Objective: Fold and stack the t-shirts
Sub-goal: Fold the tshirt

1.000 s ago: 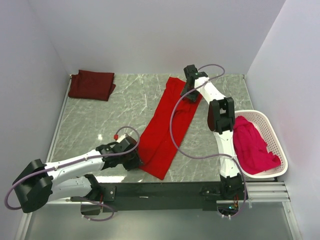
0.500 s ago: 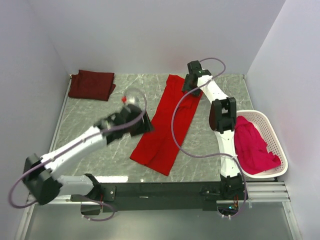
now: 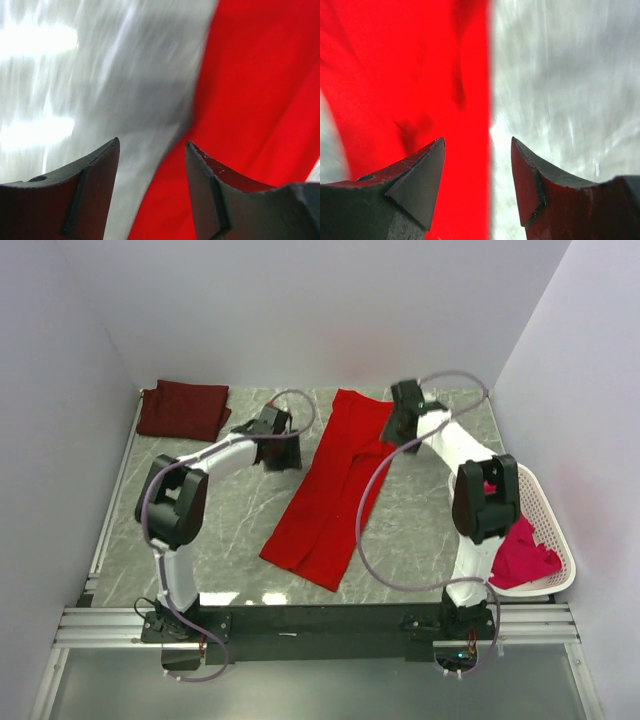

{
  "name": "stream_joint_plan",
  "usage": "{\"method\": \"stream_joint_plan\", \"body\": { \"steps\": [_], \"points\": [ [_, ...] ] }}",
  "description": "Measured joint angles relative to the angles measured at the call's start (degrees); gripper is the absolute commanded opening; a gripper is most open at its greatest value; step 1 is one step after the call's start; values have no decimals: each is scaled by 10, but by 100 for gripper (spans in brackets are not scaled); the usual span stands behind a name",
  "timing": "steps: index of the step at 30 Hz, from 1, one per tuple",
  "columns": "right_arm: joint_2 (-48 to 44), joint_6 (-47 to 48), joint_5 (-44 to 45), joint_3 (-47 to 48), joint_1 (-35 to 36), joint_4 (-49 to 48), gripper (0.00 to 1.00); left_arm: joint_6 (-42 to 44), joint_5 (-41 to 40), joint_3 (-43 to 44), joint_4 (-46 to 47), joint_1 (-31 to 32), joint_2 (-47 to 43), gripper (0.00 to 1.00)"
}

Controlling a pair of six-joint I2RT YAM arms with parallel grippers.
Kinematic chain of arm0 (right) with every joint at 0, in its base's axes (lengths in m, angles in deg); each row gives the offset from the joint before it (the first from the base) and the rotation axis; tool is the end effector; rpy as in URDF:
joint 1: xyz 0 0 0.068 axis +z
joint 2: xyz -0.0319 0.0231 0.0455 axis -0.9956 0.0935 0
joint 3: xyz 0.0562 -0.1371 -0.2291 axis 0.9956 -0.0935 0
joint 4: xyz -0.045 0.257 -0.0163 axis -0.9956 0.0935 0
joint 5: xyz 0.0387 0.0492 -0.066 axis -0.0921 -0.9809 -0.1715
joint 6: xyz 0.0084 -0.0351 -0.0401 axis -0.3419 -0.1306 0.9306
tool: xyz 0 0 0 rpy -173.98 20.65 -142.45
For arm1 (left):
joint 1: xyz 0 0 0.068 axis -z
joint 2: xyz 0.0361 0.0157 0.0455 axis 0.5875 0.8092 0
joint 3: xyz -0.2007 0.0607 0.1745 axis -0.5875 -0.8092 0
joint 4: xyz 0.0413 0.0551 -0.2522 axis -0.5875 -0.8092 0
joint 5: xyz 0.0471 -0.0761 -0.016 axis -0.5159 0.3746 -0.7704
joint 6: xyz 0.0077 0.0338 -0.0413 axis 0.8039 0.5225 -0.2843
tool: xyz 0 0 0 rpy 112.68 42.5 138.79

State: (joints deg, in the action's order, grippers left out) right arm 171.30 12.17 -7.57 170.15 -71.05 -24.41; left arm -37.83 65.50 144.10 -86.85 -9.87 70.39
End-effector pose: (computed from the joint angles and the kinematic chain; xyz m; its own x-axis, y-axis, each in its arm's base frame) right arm 0.4156 0.0932 0.2472 -0.7416 0.3893 -0.5463 0.3573 0.9185 0.1694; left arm 0.3825 -0.1887 0.2017 -0.8477 -0.1268 -0.5151 0.0522 0.9463 -0.3189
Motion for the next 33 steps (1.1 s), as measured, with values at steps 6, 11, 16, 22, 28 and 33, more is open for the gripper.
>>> {"method": "stream_joint_plan", "body": {
  "steps": [6, 11, 16, 22, 28, 33],
  "points": [
    [-208, -76, 9, -320, 153, -39, 62, -87, -24, -244, -13, 11, -235, 57],
    [-380, -184, 10, -451, 332, -70, 59, -127, -34, -358, -19, 70, -417, 52],
    [-386, -288, 25, -500, 442, -73, 51, -142, -15, -394, -13, 148, -435, 31],
    [-317, -370, 38, -489, 538, -76, 51, -169, 20, -451, 14, 199, -421, 21],
    [-288, -418, 38, -488, 565, -72, 52, -177, 37, -462, 44, 255, -379, 23],
    [-288, -445, 36, -500, 576, -74, 54, -187, 31, -464, 52, 291, -338, 27]
  ]
}}
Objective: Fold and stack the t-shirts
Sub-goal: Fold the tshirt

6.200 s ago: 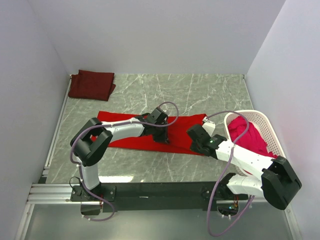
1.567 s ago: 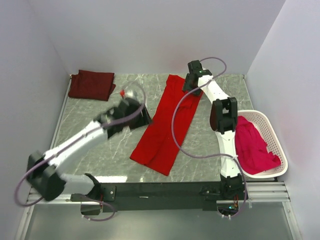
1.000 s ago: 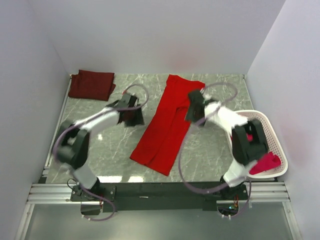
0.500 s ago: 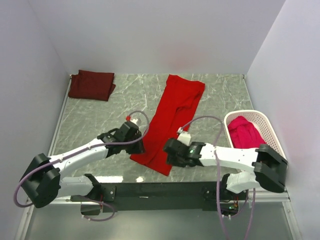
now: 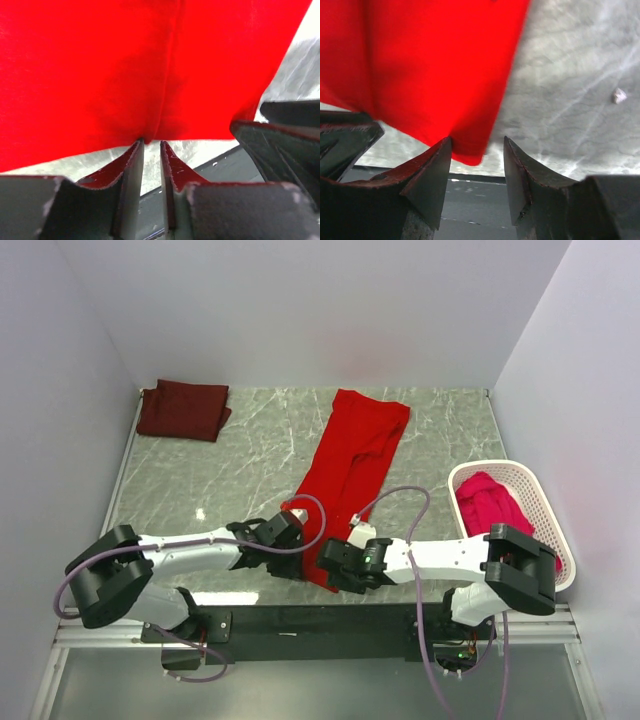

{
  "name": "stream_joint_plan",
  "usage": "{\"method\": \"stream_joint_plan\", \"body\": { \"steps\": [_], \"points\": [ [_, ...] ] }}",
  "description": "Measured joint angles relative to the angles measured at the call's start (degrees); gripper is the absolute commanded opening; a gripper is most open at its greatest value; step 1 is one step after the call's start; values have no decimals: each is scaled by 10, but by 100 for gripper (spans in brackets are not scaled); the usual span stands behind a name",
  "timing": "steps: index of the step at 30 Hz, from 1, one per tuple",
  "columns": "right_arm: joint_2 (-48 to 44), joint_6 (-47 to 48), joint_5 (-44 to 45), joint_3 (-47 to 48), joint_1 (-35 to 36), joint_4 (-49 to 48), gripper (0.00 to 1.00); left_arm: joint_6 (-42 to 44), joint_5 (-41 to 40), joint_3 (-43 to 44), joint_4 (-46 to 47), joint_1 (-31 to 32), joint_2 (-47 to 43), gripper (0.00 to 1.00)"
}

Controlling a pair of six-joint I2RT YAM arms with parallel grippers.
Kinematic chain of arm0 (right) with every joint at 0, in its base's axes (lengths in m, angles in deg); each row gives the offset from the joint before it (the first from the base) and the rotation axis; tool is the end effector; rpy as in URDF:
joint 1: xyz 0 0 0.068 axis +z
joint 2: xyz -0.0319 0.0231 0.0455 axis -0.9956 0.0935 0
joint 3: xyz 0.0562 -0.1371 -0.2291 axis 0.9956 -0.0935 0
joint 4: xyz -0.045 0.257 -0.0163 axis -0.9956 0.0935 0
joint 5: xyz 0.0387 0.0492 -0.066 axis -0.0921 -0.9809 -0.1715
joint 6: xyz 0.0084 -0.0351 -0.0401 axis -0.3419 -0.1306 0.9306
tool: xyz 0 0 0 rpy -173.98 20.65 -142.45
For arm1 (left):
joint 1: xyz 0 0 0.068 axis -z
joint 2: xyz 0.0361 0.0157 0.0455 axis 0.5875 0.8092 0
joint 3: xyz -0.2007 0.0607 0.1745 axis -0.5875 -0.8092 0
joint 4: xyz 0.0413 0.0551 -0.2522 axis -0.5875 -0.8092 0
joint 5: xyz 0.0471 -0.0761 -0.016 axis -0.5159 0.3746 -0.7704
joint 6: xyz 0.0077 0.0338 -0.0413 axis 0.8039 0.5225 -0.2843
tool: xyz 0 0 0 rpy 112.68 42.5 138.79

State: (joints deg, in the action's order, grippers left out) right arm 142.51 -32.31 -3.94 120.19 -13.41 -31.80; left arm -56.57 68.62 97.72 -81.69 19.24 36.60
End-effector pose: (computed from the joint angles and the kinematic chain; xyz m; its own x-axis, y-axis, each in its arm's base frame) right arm 0.0883 0.2311 0.1622 -0.9276 0.2123 -0.3073 0.1262 0.9525 0.2771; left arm 0.1348 -0.1995 0.1558 -0.9575 0.0831 -0.2761 0.1982 0.8853 -0.4207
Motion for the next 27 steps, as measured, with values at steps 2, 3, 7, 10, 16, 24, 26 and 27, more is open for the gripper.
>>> {"method": "stream_joint_plan", "body": {
  "steps": [2, 3, 7, 10, 16, 24, 26, 27],
  "points": [
    [0, -9, -2, -9, 5, -1, 54, -5, -7, 0, -1, 15, 3, 30],
    [-3, -11, -3, -10, 7, -3, 54, -8, -9, 0, -2, 19, 3, 32],
    [-5, -18, -8, -19, 13, -20, 54, -14, -21, 6, -16, 25, -1, 35],
    [-11, -26, -16, -29, 13, -43, 53, -14, -43, 34, -49, 25, -15, 40],
    [-49, -58, -16, -72, 13, -80, 54, -24, -99, 78, -93, -13, -112, 47],
    [-110, -108, -18, -129, 15, -114, 59, -37, -115, -19, -104, -140, -188, 49],
    [-123, -116, -17, -140, 16, -117, 59, -39, -105, -44, -102, -147, -178, 50],
    [-127, -119, -18, -143, 16, -117, 58, -40, -101, -55, -99, -151, -175, 50]
  ]
}}
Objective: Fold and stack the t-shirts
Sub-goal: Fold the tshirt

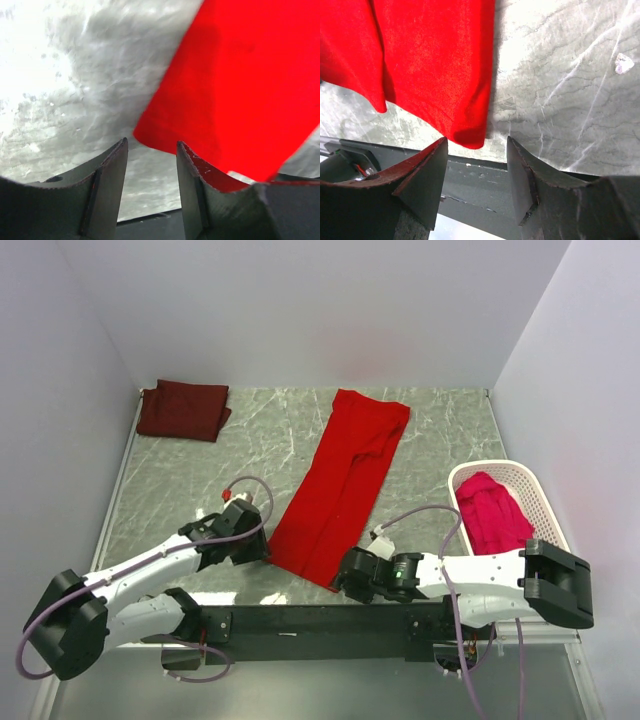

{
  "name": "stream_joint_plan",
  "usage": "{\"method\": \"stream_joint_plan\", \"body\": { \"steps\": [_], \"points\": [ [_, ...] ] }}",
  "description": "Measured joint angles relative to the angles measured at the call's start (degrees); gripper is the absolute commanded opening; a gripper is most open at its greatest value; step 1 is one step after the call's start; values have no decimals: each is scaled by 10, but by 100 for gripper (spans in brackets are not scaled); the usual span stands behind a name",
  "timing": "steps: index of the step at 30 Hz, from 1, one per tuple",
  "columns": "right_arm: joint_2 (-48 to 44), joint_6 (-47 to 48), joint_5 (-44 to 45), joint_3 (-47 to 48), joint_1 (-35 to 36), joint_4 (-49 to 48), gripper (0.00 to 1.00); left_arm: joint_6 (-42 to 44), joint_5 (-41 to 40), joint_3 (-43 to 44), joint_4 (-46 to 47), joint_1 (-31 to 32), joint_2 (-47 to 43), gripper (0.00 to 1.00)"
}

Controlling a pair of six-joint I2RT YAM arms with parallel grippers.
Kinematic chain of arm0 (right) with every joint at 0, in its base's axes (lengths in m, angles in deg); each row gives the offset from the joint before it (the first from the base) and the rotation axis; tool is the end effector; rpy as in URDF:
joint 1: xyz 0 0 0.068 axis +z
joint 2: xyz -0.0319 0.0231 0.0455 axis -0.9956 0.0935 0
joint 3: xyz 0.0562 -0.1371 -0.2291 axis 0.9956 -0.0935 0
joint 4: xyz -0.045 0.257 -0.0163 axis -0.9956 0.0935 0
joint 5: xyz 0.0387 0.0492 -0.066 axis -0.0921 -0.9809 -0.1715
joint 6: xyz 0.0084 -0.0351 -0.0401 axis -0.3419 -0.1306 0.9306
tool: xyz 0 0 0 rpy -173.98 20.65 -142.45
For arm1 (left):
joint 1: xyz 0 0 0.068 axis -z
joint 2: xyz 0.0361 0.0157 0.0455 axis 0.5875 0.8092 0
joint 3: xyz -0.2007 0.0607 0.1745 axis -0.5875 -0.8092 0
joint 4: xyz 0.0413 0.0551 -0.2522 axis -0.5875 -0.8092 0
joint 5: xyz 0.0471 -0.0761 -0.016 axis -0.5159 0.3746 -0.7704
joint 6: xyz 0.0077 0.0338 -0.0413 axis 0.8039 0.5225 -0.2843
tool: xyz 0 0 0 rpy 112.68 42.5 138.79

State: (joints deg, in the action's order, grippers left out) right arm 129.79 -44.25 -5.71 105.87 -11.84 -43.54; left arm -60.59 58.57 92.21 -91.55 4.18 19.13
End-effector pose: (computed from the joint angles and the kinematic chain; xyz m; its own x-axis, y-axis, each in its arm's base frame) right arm 0.0684 0.1933 0.1494 -0.8917 0.4081 -0.1959 0.2694 0.8261 0.4950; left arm 0.1469 -0.1198 0.1780 -0.8784 -0.2849 -0.3837 -0.1358 0.9186 -0.3710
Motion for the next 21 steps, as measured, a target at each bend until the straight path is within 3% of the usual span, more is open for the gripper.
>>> {"method": "stream_joint_plan", "body": {
  "steps": [21],
  "points": [
    [21, -9, -5, -3, -1, -35, 46, -5, 32, -87, 126, -45, -21, 49]
  ]
}}
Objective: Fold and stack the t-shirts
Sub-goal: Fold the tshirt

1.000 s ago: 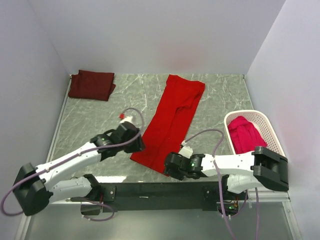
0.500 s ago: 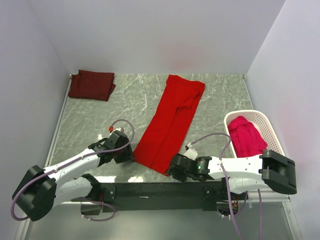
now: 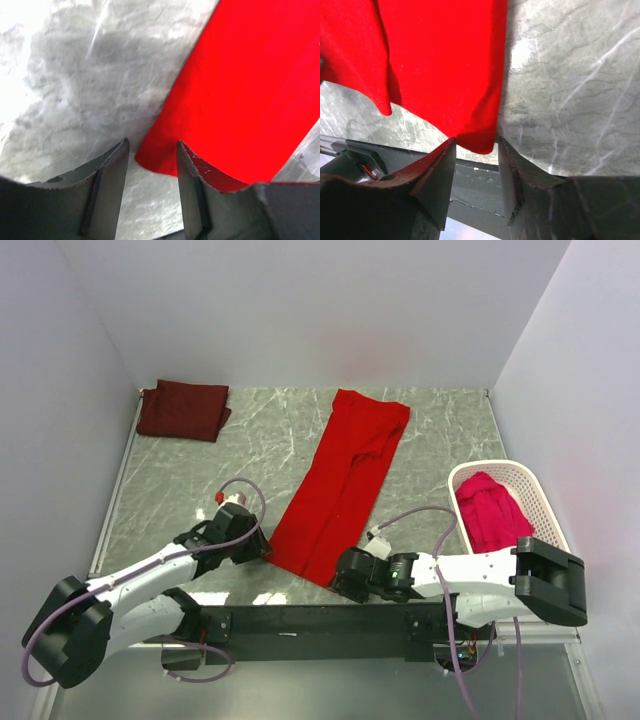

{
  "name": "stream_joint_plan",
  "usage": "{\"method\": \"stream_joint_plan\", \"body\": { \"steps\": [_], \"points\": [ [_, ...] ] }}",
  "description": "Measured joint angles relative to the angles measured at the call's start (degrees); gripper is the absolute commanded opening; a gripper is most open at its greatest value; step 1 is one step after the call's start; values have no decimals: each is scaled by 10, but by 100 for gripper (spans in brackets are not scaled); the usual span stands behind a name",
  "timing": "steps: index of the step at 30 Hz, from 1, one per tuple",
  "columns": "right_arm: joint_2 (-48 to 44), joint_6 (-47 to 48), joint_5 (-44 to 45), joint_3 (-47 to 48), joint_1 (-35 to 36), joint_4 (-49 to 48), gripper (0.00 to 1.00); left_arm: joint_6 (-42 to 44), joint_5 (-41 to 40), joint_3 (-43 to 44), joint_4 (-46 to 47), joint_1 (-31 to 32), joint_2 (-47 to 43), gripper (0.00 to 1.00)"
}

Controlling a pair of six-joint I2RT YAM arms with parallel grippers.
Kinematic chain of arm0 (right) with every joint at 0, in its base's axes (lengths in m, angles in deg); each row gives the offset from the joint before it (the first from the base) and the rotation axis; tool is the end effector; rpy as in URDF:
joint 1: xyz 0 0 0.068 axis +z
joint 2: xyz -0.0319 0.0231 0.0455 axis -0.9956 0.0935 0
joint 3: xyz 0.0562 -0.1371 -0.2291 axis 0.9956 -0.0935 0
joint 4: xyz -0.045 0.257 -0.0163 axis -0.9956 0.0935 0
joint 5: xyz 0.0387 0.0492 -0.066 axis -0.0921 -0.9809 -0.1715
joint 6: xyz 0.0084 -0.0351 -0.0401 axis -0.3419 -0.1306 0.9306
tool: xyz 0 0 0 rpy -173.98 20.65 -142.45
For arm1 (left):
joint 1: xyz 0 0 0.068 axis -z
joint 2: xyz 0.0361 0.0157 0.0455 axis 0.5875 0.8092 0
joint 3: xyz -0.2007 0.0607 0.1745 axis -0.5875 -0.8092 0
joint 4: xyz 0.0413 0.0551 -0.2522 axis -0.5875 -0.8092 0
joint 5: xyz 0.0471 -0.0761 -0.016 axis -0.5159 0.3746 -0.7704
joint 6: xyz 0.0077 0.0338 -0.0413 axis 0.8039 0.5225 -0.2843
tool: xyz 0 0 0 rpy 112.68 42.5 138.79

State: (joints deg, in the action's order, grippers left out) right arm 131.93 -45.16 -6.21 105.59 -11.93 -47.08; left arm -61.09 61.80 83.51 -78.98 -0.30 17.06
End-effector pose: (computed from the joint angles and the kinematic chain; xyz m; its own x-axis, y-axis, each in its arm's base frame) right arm 0.0702 0.1991 0.1444 -0.8887 0.4225 -0.1780 0.2819 0.8097 0.5146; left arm 0.1474 -0.1044 0.1521 -0.8413 -0.3711 -0.3930 -0.1618 0.8667 -0.4719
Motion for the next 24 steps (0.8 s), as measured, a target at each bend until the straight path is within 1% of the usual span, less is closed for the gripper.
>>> {"method": "stream_joint_plan", "body": {
  "steps": [6, 9, 10, 12, 13, 14, 19, 23, 24],
  "points": [
    [15, -2, -3, 3, 0, -8, 41, 2, 4, 0, 36, 0, 23, 45],
    [20, -2, -4, 4, 0, -9, 36, 4, 6, 0, 50, 0, 34, 39],
    [21, -2, -5, 5, 0, -9, 33, 4, 7, 0, 54, -1, 37, 32],
    [21, 2, -5, 6, 0, -9, 13, 3, 10, -1, 57, -1, 41, 24],
    [23, 1, -5, 5, 0, -5, 8, 3, 14, -3, 59, -1, 41, 20],
    [24, 1, -5, 5, 0, -3, 0, 2, 16, -5, 60, -1, 41, 18],
    [29, 18, -4, 16, 0, 12, 0, -1, 27, -12, 56, 15, 31, 9],
    [30, 38, -1, 37, 0, 63, 0, -16, 30, -12, 33, 55, 15, 1],
    [25, 43, -1, 38, 0, 77, 0, -23, 29, -12, 24, 70, 8, 1]
  ]
}}
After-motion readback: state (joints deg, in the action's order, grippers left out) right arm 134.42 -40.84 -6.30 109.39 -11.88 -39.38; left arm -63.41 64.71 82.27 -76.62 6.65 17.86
